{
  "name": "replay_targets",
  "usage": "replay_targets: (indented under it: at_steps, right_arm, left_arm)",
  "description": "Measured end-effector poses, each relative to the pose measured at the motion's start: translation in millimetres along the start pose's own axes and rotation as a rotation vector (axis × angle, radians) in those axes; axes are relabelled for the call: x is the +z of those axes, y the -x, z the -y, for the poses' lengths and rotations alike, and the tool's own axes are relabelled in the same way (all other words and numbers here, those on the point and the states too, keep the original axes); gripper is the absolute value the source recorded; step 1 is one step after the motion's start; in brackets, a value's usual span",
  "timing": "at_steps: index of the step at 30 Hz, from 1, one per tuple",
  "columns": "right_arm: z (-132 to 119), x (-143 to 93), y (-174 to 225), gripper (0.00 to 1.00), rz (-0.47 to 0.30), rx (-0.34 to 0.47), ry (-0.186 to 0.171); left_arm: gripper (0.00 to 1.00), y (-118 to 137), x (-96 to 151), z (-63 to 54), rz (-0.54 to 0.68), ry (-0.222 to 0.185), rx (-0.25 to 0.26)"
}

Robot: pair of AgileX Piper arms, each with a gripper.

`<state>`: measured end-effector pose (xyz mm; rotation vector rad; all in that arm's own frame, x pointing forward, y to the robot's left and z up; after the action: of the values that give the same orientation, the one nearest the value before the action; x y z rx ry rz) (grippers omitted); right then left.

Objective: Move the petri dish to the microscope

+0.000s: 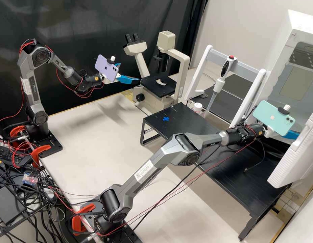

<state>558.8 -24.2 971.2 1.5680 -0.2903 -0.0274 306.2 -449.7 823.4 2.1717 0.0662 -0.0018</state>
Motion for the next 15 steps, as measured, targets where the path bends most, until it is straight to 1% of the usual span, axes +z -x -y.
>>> replay_targets:
  at_steps: [4,5,8,14,15]
  right_arm:
    - [0.9,0.4,0.0,0.0,0.004,-0.01,-0.008]
    - [0.9,0.3,0.0,0.0,0.005,-0.011,-0.015]
    - [1.2,0.4,0.0,0.0,0.006,-0.015,-0.008]
    - [-1.2,2.9,0.0,0.0,0.009,-0.013,-0.014]
    - [-1.2,2.9,0.0,0.0,0.008,-0.013,-0.011]
  left_arm:
    - [1.0,0.0,0.0,0.0,0.0,0.0,0.0]
    - [1.0,0.0,0.0,0.0,0.0,0.0,0.0]
    - [1.0,0.0,0.0,0.0,0.0,0.0,0.0]
    - [1.0,0.0,0.0,0.0,0.0,0.0,0.0]
    - [1.0,0.0,0.0,0.0,0.0,0.0,0.0]
